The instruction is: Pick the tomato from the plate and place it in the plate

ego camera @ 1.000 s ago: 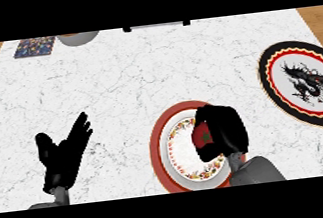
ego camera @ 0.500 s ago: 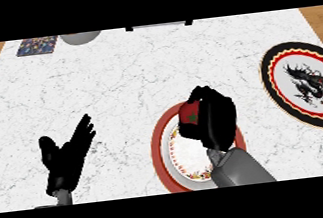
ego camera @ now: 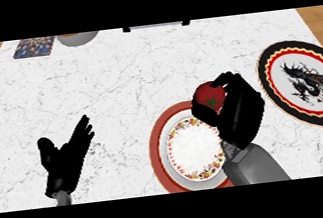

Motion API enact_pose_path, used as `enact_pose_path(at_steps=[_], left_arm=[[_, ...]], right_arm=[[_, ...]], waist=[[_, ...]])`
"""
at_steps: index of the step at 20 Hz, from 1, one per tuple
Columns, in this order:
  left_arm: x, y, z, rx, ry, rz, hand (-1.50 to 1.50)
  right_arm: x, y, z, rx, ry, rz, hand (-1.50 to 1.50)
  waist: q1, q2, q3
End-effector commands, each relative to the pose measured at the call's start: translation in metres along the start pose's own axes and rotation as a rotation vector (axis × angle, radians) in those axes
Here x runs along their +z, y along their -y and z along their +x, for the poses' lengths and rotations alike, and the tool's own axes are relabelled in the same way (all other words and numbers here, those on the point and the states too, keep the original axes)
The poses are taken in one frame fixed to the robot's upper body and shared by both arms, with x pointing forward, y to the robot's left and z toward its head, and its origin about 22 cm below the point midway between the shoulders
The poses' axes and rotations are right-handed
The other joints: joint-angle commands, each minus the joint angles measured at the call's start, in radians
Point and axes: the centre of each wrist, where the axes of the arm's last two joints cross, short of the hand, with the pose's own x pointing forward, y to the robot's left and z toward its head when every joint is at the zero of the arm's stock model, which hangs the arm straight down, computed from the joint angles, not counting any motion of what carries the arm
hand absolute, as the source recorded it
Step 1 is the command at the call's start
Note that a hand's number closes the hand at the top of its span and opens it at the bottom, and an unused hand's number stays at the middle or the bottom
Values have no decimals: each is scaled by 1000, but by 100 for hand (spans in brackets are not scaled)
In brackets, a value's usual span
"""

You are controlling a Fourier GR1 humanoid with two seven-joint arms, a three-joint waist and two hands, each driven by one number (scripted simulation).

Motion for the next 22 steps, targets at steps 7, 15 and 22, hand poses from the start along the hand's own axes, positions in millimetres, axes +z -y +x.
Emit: enact_pose_path(at_steps=[7,15,22], left_arm=[[1,-7,7,-1,1,6,0],[1,-1,3,-12,-1,-12,0],[-5,13,14,-18,18,-11,0]], right_arm=[[-58,34,-98,-107,-121,-245,150],[-125,47,-169,-42,-175,-404,150],[-180,64,-204,-26,-180,-389,150]], waist=[[4,4,1],[16,7,3],[25,11,4]])
